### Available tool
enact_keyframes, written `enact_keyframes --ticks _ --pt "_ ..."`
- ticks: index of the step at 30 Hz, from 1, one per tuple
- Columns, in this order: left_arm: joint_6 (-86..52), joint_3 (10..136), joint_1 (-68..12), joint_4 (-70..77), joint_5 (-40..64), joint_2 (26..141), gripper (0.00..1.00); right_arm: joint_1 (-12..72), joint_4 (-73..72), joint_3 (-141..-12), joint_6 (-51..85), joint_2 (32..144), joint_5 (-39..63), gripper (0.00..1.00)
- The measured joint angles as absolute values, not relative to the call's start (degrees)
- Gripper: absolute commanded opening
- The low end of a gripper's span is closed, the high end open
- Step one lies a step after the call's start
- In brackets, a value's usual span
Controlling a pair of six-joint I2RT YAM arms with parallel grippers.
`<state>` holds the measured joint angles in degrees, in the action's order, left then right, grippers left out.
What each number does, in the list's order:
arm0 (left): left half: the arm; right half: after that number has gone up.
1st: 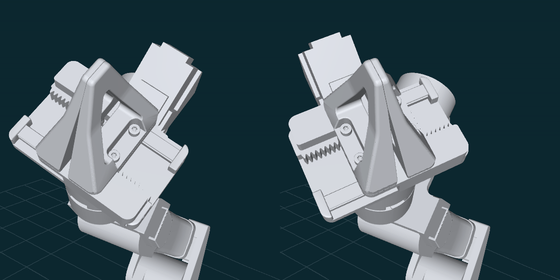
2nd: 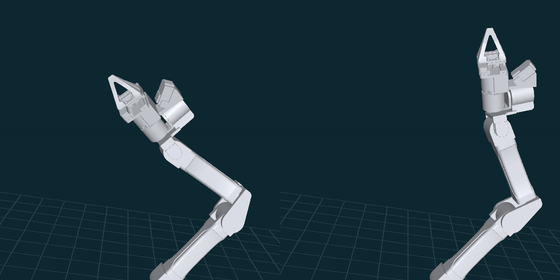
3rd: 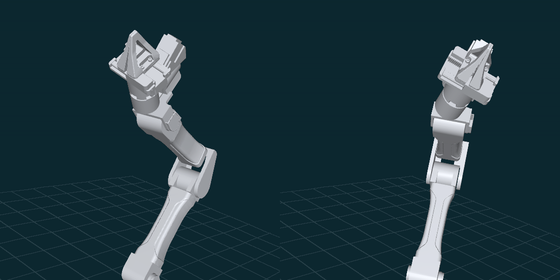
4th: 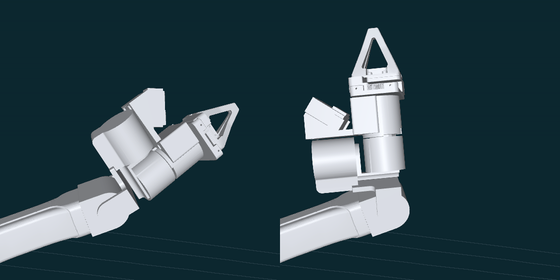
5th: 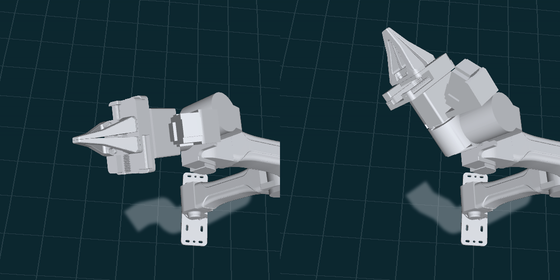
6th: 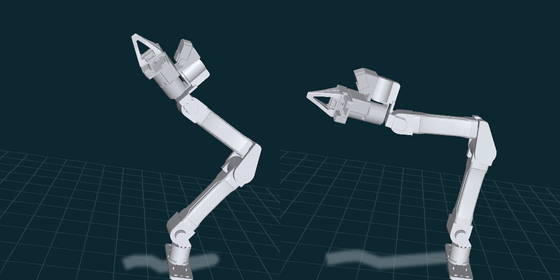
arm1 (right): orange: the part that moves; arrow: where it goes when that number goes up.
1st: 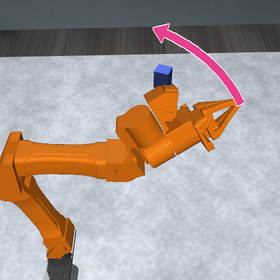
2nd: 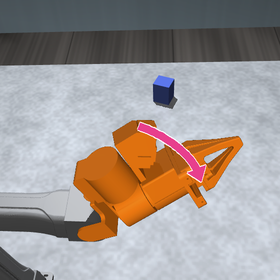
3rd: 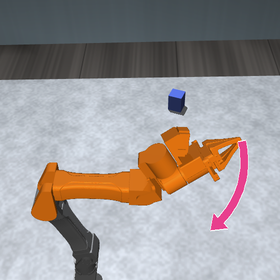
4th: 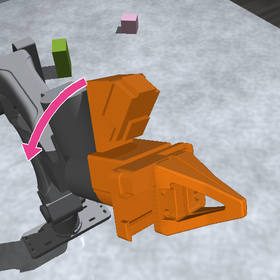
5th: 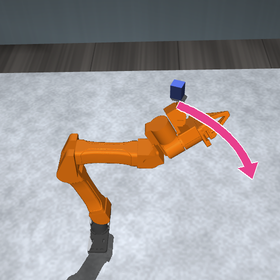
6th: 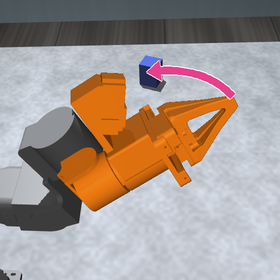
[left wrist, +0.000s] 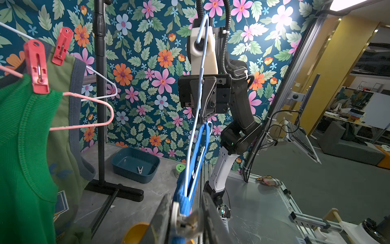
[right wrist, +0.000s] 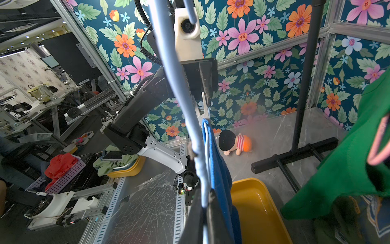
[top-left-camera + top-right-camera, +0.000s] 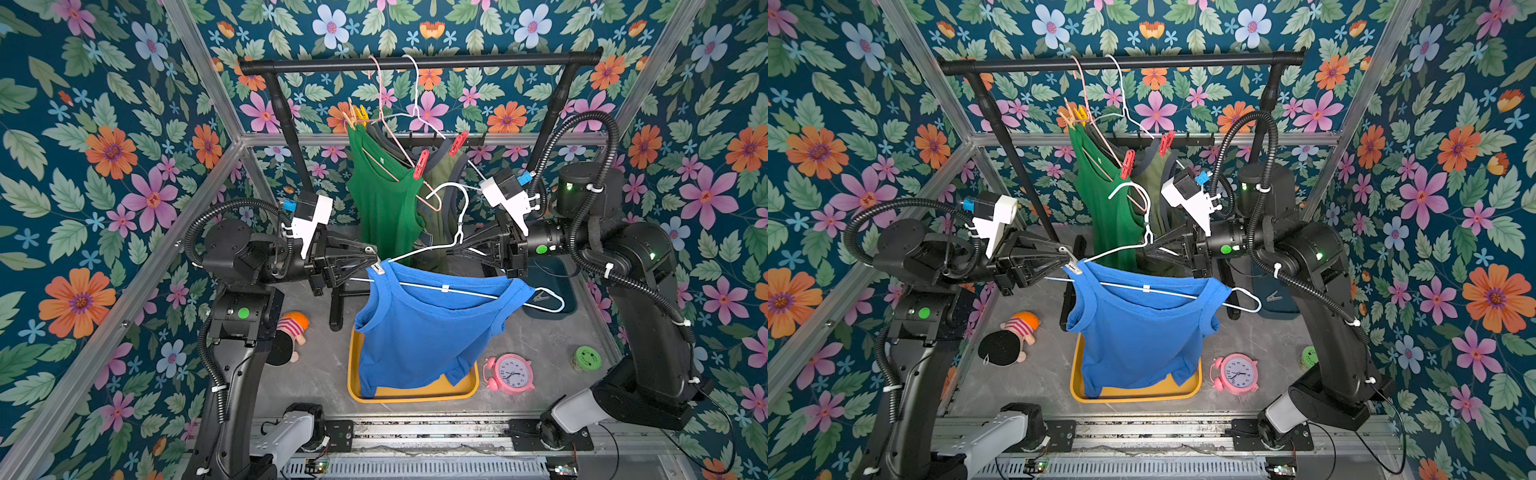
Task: Remove the clothespins securing tank tops to the hanger
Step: Remove the clothespin from the hanger, then place the hanger in the basket.
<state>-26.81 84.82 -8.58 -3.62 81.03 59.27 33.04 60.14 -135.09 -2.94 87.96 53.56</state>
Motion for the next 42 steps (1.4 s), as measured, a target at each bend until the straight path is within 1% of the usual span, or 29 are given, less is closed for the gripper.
enact_keyframes --ticks 5,7,10,21,27,30,35,42 --pt "-26.81 84.90 -8.58 -3.46 81.03 59.27 0.11 33.04 60.14 -135.15 -2.94 87.96 53.56 0.00" --pt "-26.83 85.01 -8.58 -3.46 81.03 59.27 0.05 33.04 60.14 -135.22 -2.94 87.96 53.56 0.00" --pt "-26.85 85.23 -8.58 -3.44 81.01 59.24 0.00 33.04 60.14 -135.33 -2.94 88.03 53.56 0.00" --pt "-27.44 87.88 -8.58 -2.83 78.89 59.24 0.00 33.06 60.10 -135.44 -2.92 89.84 53.91 0.00" --pt "-28.08 91.85 -8.36 -2.85 77.87 59.05 0.00 33.04 58.85 -131.96 -2.55 89.54 53.71 0.00" --pt "-28.08 94.28 -8.34 -3.05 77.32 58.54 0.00 33.04 57.34 -128.62 -2.42 89.49 53.67 0.00" --pt "-28.32 97.84 -8.32 -3.03 76.84 58.06 0.00 33.04 54.59 -118.76 -1.83 89.23 54.11 0.00" --pt "-29.04 98.35 -8.29 -2.85 76.55 58.54 0.00 32.99 48.84 -103.98 -0.16 89.12 57.01 0.00"
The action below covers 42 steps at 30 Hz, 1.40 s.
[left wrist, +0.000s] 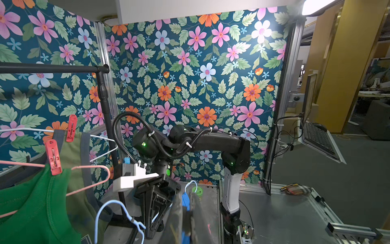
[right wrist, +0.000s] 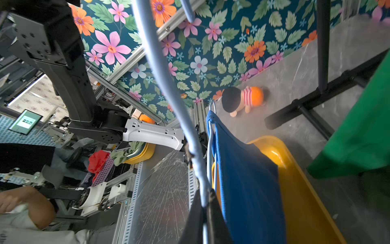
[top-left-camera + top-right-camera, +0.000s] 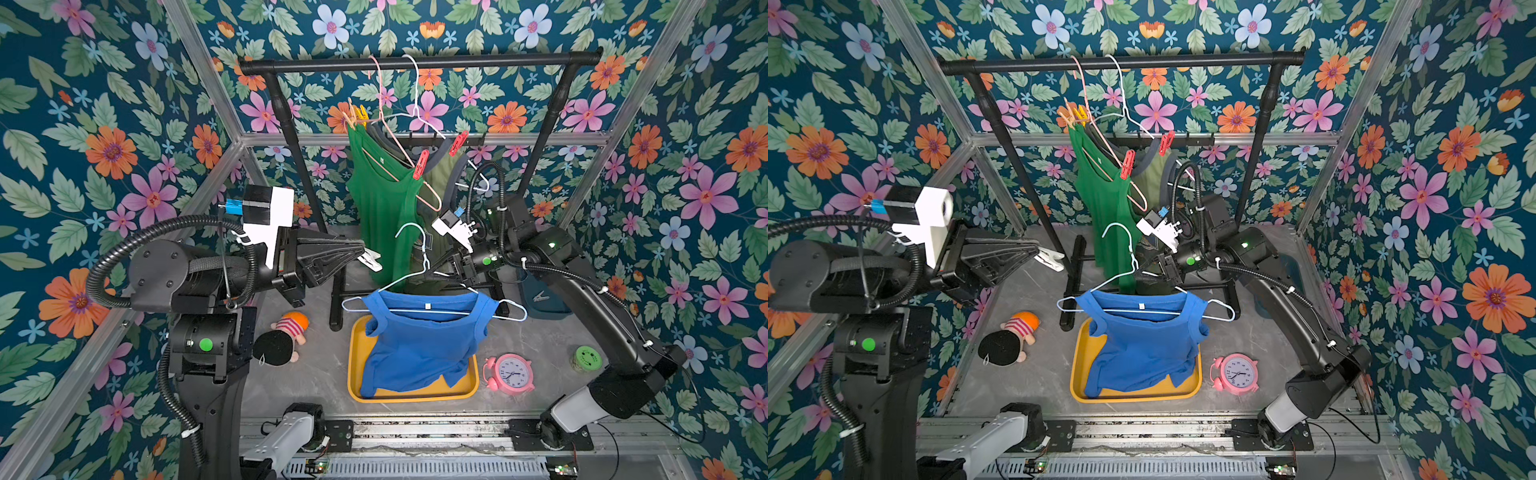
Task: Remove the clothespins securing tank tops to the hanger
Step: Place the hanger in the basket.
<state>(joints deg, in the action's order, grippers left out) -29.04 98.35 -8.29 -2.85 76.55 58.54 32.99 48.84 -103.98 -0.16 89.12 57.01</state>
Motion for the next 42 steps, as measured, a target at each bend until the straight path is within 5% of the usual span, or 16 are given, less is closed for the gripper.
enact_keyframes --ticks 13,16,23,32,42 --pt "-31.75 93.38 -8.29 0.47 76.27 59.05 0.00 34.70 35.83 -84.84 5.80 93.43 61.06 0.01" --pt "-32.32 92.27 -8.29 1.26 75.96 59.18 0.00 36.36 34.92 -85.17 5.80 97.58 59.92 0.19" --pt "-33.04 91.96 -8.29 2.44 75.42 60.18 0.00 39.05 36.40 -87.72 4.71 104.03 55.77 0.32" --pt "-34.06 91.31 -8.29 3.66 75.00 60.62 0.00 39.16 35.83 -82.63 4.58 97.80 49.10 0.50" --pt "-36.03 90.21 -8.27 6.35 74.70 61.04 0.00 38.46 32.84 -79.77 6.63 87.88 37.39 0.54"
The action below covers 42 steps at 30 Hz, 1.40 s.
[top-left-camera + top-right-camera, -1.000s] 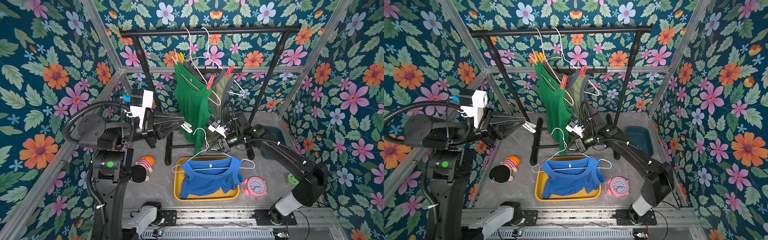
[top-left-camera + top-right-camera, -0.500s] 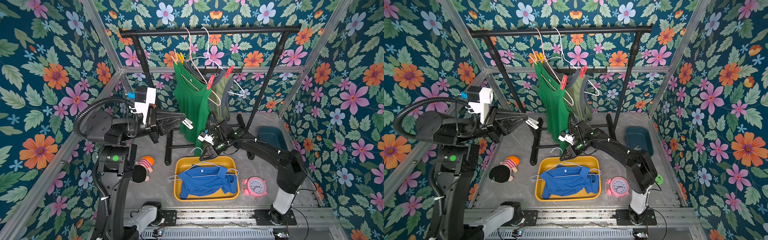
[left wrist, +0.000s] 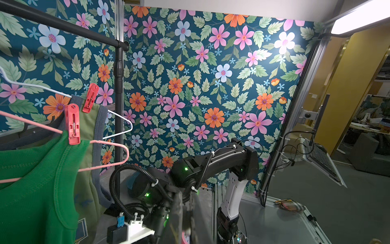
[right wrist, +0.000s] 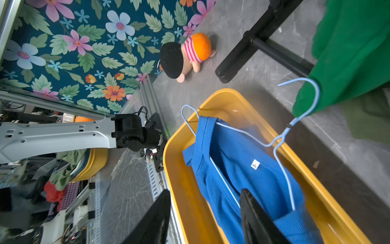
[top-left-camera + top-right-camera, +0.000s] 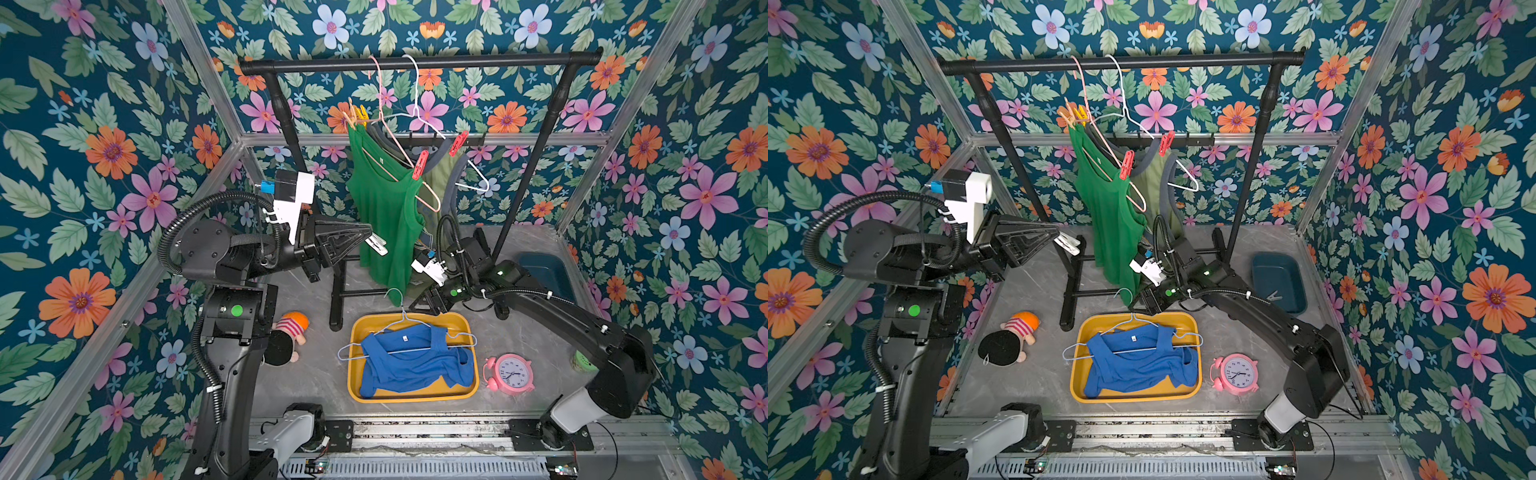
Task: Remove the clothespins securing tank tops to the hanger
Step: Place the hanger in the basket, then place the clothespin in the storage box.
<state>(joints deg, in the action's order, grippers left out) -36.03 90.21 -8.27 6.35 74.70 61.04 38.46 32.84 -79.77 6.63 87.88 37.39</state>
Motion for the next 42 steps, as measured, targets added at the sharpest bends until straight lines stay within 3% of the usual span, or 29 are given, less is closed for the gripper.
enact_keyframes --ticks 6,15,28,42 --pt "-37.93 88.18 -8.32 8.71 74.39 61.04 0.00 39.31 31.55 -78.13 8.82 76.12 36.03 0.57" --pt "-42.06 85.32 -9.50 12.84 73.80 61.25 0.00 46.70 32.10 -91.29 8.78 69.49 35.83 0.63" --pt "-44.58 81.73 -12.75 15.33 72.71 59.83 0.00 47.68 35.00 -122.06 6.07 87.11 40.53 0.66" --pt "-44.62 81.03 -16.38 15.97 71.94 59.92 0.00 50.39 43.00 -135.83 2.09 99.04 41.43 0.63"
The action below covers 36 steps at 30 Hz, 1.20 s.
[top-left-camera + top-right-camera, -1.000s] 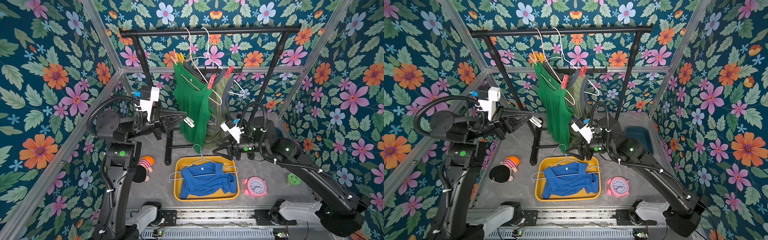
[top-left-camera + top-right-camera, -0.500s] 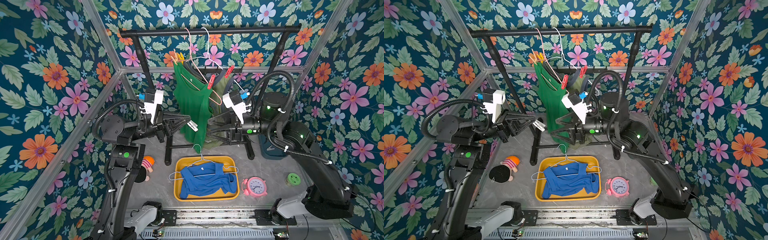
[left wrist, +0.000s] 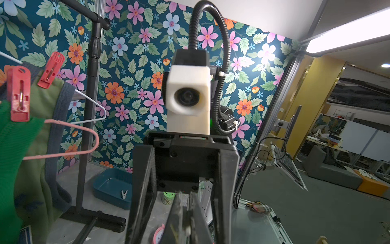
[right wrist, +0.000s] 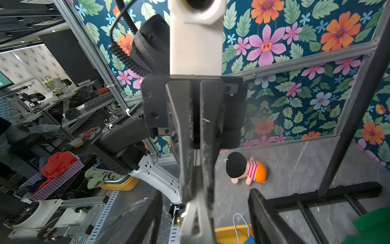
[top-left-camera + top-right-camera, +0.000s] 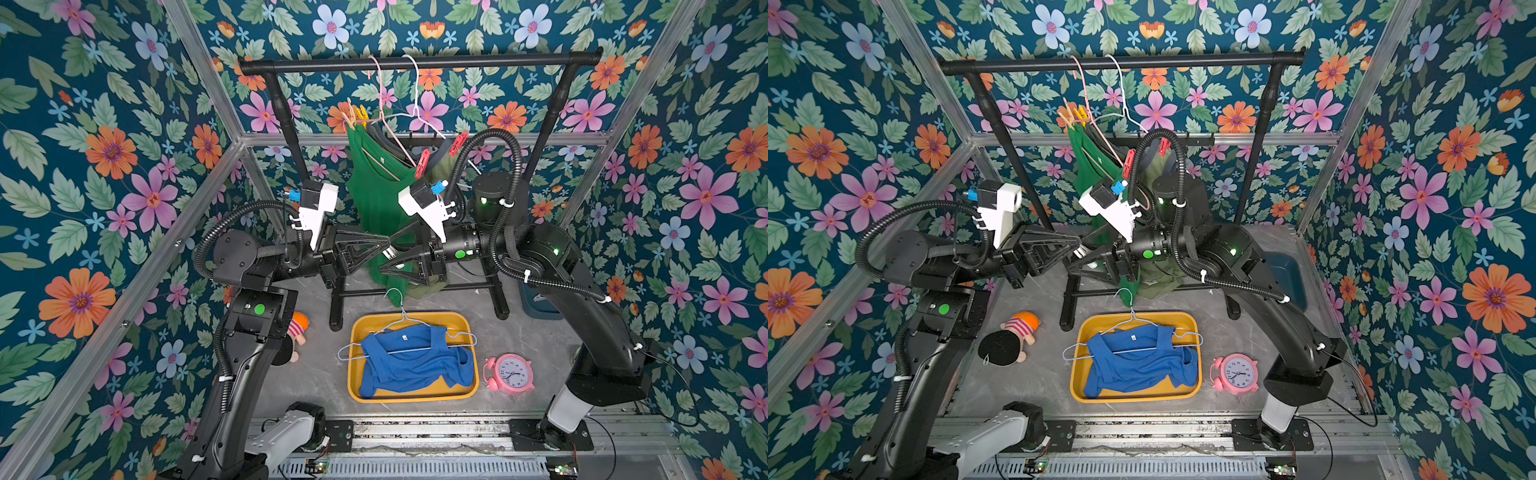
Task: Remove the clothespins securing tank tops to the hanger
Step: Place the clothespin in the storage box.
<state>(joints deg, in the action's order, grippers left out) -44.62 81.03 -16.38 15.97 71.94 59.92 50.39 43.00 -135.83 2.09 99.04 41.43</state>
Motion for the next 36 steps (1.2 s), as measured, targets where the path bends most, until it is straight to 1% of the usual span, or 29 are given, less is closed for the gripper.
enact_keyframes --ticks 7,8,14,16,18,19,20,21,24,26,30,32,35,36 --pt "-44.53 81.17 -16.91 15.90 71.94 59.20 0.01 50.61 45.04 -136.75 1.02 99.31 41.41 0.52" --pt "-44.51 81.34 -16.91 15.64 71.94 59.24 0.01 50.61 45.17 -136.68 0.97 99.18 41.39 0.49" --pt "-43.40 81.78 -16.88 15.33 71.75 59.40 0.04 50.74 45.45 -136.57 0.82 98.61 41.60 0.36" --pt "-43.27 81.78 -16.88 14.98 71.57 59.46 0.05 50.68 45.56 -136.55 0.73 98.48 41.60 0.30" --pt "-43.24 81.78 -16.88 14.68 71.35 59.53 0.05 50.68 45.60 -136.53 0.64 98.45 41.76 0.29" --pt "-43.22 81.78 -16.88 14.44 71.33 59.53 0.06 50.68 45.67 -136.53 0.60 98.45 41.74 0.26" --pt "-43.05 81.78 -16.88 14.06 71.20 59.53 0.07 50.68 45.69 -136.53 0.38 98.45 41.76 0.25" --pt "-43.07 81.78 -16.86 13.74 71.02 59.46 0.08 50.68 45.84 -136.53 0.27 98.45 41.78 0.25" --pt "-43.03 81.78 -16.86 13.10 70.59 59.31 0.11 50.74 45.98 -136.55 -0.30 98.45 41.87 0.19" --pt "-43.00 81.78 -16.86 12.88 70.50 59.20 0.12 50.78 45.98 -136.59 -0.36 98.48 41.85 0.18" --pt "-42.74 81.78 -16.86 12.43 70.41 58.94 0.15 50.78 45.89 -136.73 -0.36 98.65 42.44 0.12" --pt "-42.26 81.78 -16.86 12.40 70.39 58.94 0.18 50.78 45.91 -136.84 -0.34 98.76 42.48 0.07" --pt "-42.00 81.78 -16.86 12.40 70.24 58.89 0.28 50.78 45.76 -137.10 -0.16 99.04 42.70 0.04" --pt "-42.00 81.76 -16.86 12.43 70.19 58.85 0.30 50.76 45.74 -137.23 -0.14 99.18 42.72 0.03"
